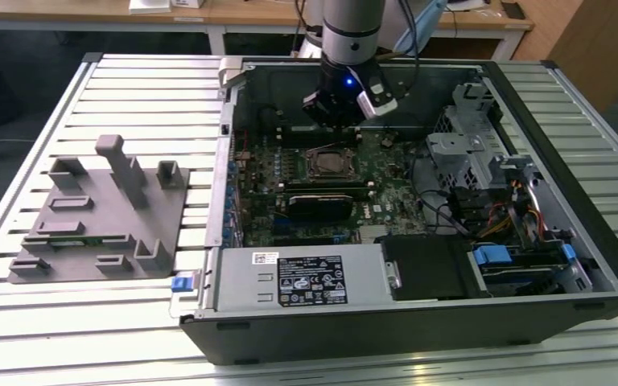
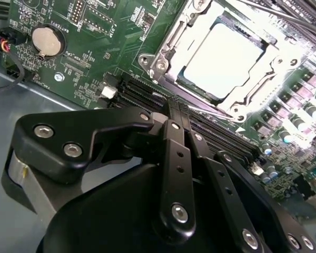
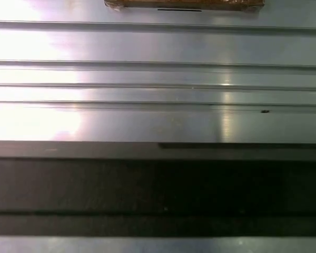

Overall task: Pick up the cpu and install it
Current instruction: 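Install the first cpu locking lever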

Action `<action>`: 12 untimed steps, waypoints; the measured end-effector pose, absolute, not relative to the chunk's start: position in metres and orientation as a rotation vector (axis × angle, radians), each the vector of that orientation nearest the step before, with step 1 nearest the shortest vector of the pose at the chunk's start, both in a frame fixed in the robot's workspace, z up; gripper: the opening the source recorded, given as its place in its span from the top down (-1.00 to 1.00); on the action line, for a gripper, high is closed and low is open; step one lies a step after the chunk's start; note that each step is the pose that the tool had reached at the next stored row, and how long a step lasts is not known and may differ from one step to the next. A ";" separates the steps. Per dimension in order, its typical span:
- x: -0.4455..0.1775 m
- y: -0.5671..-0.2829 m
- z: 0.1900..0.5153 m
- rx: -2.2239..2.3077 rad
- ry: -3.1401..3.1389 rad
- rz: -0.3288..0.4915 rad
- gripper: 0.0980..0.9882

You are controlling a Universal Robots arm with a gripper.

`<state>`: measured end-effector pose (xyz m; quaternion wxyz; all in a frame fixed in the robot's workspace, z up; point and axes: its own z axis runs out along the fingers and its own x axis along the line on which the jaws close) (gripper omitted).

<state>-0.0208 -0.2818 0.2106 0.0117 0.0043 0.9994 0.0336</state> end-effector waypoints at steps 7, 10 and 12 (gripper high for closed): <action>-0.020 -0.282 0.205 0.013 3.117 0.105 0.95; -0.020 -0.282 0.202 0.013 3.117 0.104 0.95; -0.019 -0.282 0.200 0.013 3.117 0.104 0.95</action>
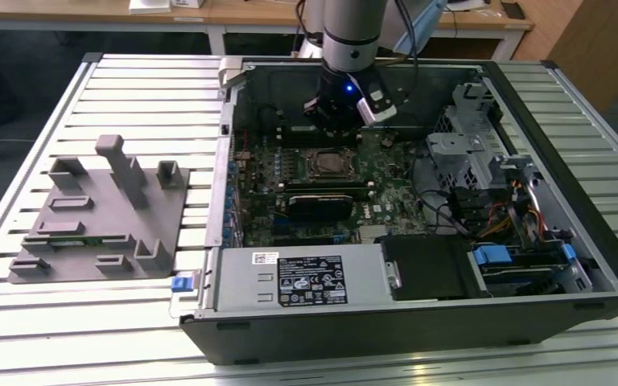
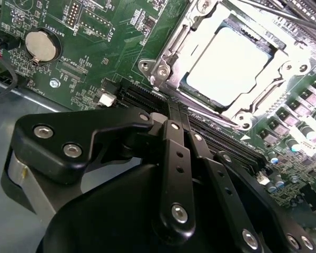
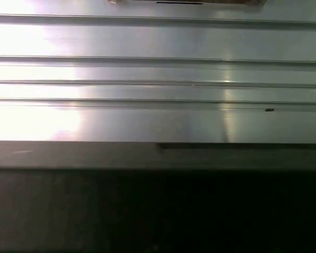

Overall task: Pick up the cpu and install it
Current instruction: 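Install the first cpu locking lever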

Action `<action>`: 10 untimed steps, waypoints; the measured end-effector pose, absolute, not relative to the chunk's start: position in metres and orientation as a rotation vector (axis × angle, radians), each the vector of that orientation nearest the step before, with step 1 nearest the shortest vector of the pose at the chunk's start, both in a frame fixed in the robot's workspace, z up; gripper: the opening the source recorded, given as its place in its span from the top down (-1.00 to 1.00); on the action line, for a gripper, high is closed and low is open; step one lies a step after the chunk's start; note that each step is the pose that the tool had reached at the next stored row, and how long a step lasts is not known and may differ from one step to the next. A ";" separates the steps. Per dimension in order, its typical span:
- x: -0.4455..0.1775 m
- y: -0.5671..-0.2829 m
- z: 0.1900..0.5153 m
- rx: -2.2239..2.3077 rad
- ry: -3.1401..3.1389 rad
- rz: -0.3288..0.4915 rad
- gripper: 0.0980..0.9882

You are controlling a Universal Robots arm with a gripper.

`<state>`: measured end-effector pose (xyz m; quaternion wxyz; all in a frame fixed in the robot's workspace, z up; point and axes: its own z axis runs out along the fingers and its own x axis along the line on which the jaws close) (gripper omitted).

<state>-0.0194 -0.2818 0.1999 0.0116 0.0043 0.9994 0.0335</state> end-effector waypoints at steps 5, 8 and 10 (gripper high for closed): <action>-0.019 -0.282 0.199 0.013 3.117 0.105 0.95; -0.019 -0.282 0.202 0.013 3.116 0.105 0.95; -0.019 -0.282 0.202 0.013 3.116 0.105 0.95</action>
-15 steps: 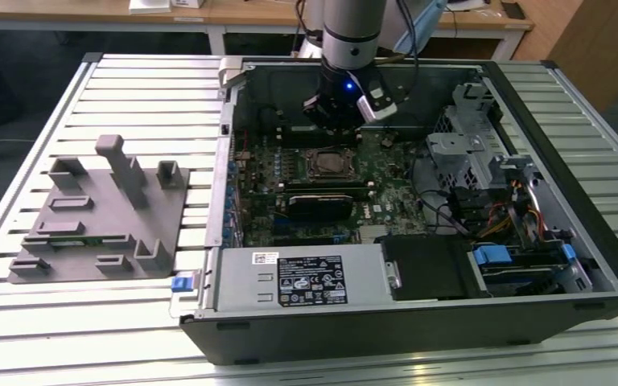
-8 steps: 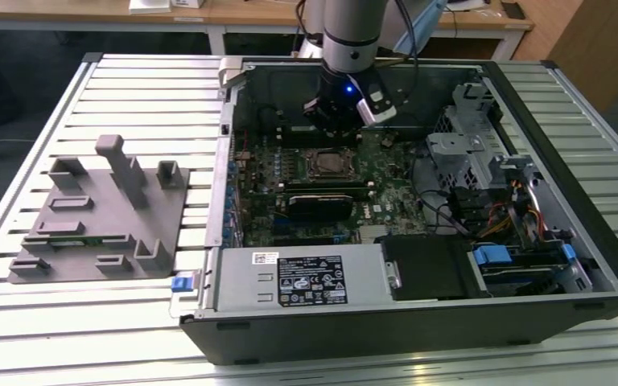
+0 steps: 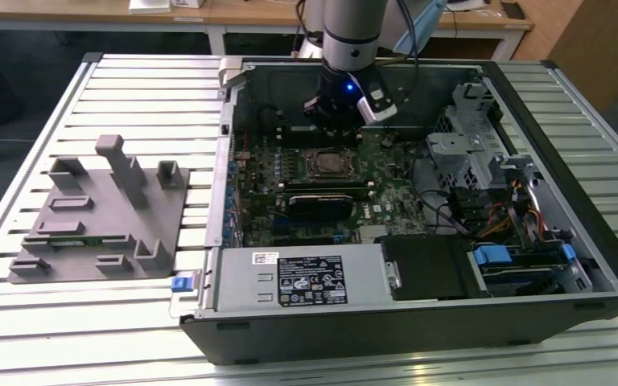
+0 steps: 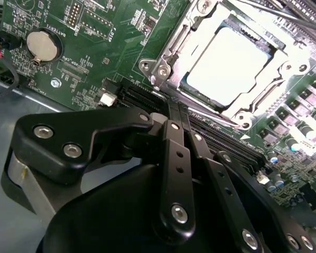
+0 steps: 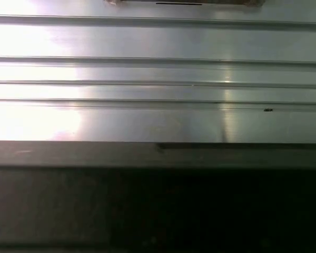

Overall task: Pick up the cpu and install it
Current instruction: 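Install the first cpu locking lever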

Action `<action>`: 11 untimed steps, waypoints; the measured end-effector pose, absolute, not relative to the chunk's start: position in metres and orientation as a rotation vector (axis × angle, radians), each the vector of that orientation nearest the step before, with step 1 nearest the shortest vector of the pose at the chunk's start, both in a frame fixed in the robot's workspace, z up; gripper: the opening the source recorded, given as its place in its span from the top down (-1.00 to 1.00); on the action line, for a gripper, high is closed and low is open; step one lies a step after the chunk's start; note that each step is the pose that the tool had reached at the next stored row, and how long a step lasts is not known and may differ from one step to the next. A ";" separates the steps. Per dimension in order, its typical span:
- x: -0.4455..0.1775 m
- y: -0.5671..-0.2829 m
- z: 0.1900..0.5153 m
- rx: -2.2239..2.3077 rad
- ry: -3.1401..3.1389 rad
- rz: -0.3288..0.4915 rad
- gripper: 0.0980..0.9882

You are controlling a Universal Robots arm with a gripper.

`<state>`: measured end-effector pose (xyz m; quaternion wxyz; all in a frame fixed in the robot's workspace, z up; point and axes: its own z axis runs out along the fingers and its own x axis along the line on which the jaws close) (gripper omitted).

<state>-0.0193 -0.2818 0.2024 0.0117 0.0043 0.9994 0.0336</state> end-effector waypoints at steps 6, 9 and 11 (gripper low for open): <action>-0.019 -0.282 0.201 0.013 3.117 0.084 0.95; -0.019 -0.282 0.199 0.013 3.117 0.078 0.95; -0.019 -0.282 0.198 0.013 3.117 0.077 0.95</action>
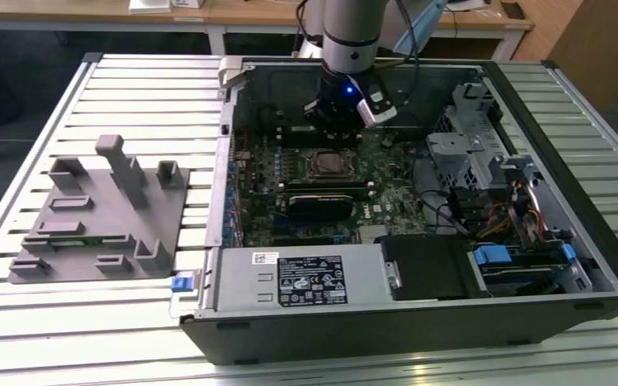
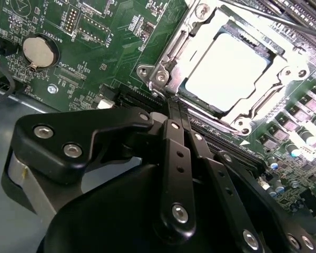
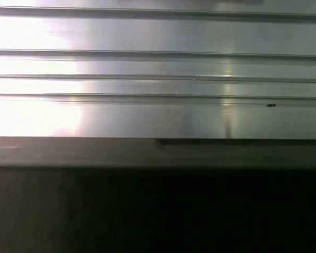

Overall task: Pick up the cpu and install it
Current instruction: 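Install the first cpu locking lever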

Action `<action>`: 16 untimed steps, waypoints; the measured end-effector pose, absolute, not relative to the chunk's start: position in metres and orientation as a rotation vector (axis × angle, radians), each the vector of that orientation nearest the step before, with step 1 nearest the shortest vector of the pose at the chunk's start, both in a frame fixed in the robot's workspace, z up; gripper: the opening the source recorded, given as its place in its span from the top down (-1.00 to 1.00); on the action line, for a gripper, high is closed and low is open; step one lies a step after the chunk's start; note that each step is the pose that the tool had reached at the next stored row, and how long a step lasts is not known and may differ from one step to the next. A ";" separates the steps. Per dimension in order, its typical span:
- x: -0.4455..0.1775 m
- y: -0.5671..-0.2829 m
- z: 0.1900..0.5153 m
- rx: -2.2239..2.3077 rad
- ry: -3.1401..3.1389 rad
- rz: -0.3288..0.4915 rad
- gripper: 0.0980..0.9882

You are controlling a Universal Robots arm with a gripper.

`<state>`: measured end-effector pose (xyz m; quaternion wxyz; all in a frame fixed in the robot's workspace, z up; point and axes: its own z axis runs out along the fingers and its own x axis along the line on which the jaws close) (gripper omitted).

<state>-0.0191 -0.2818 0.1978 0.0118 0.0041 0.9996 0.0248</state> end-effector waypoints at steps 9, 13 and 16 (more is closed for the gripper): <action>-0.019 -0.282 0.201 0.013 3.117 0.077 0.95; -0.019 -0.282 0.207 0.013 3.117 0.077 0.95; -0.019 -0.284 0.207 0.013 3.117 0.077 0.95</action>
